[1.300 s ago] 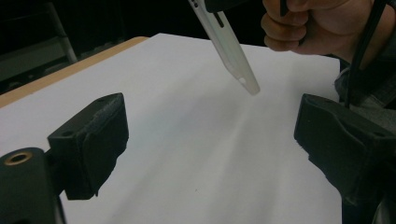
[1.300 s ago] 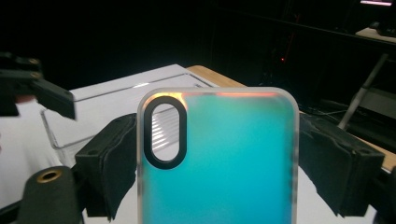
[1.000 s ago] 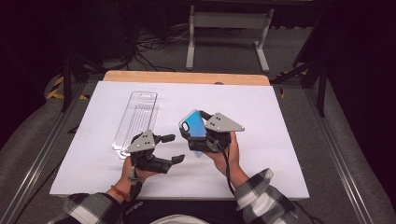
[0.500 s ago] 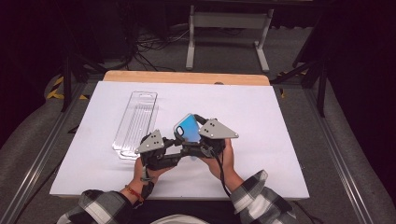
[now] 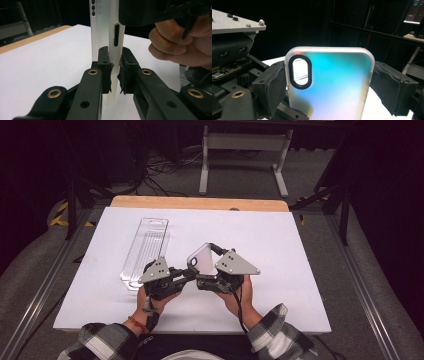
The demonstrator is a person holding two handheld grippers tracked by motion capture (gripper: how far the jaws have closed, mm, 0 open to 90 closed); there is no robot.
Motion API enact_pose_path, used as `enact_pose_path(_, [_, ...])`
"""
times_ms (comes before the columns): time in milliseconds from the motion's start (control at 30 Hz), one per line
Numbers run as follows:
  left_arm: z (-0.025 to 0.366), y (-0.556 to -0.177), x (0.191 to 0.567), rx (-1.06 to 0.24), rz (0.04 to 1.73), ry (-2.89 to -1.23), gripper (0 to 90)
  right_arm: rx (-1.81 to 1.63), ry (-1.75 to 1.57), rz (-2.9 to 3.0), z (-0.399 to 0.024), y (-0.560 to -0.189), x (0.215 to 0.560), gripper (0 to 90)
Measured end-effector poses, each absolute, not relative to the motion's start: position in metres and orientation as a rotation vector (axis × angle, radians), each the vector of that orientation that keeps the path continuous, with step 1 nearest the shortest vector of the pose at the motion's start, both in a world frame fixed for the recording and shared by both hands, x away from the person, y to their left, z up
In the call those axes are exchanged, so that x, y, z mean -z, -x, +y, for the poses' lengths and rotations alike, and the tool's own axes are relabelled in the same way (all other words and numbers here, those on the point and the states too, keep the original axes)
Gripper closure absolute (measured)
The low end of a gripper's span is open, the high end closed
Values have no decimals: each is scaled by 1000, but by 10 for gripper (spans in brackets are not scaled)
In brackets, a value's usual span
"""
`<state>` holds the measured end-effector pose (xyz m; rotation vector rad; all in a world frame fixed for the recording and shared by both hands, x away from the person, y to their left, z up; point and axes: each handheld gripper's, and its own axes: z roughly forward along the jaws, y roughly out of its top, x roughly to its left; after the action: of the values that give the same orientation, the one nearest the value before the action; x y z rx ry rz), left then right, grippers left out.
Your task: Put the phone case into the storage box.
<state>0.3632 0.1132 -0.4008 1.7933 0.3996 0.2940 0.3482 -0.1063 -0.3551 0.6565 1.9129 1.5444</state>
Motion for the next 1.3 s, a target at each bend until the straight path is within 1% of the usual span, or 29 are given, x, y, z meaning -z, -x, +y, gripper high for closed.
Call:
enact_pose_path(433, [117, -361, 396, -324, 363, -1818, 816, -1544, -623, 1931, -110, -345, 352, 169])
enact_pose_path(533, [121, -362, 394, -329, 363, -1808, 818, -1537, -616, 1932, -113, -345, 353, 194])
enact_pose_path(767, [130, -364, 386, -345, 349, -1807, 818, -1493, -596, 1944, -125, -342, 355, 196])
enact_pose_path(867, [140, -366, 380, -355, 350, -1802, 818, -1484, -601, 1950, -132, -343, 356, 196])
enact_pose_path(1133, [187, -377, 362, -451, 387, -1742, 819, -1409, -664, 1924, -164, -347, 362, 204])
enact_pose_path(1300, [204, -385, 361, -464, 409, -1736, 819, -1350, -663, 1913, -178, -346, 365, 204])
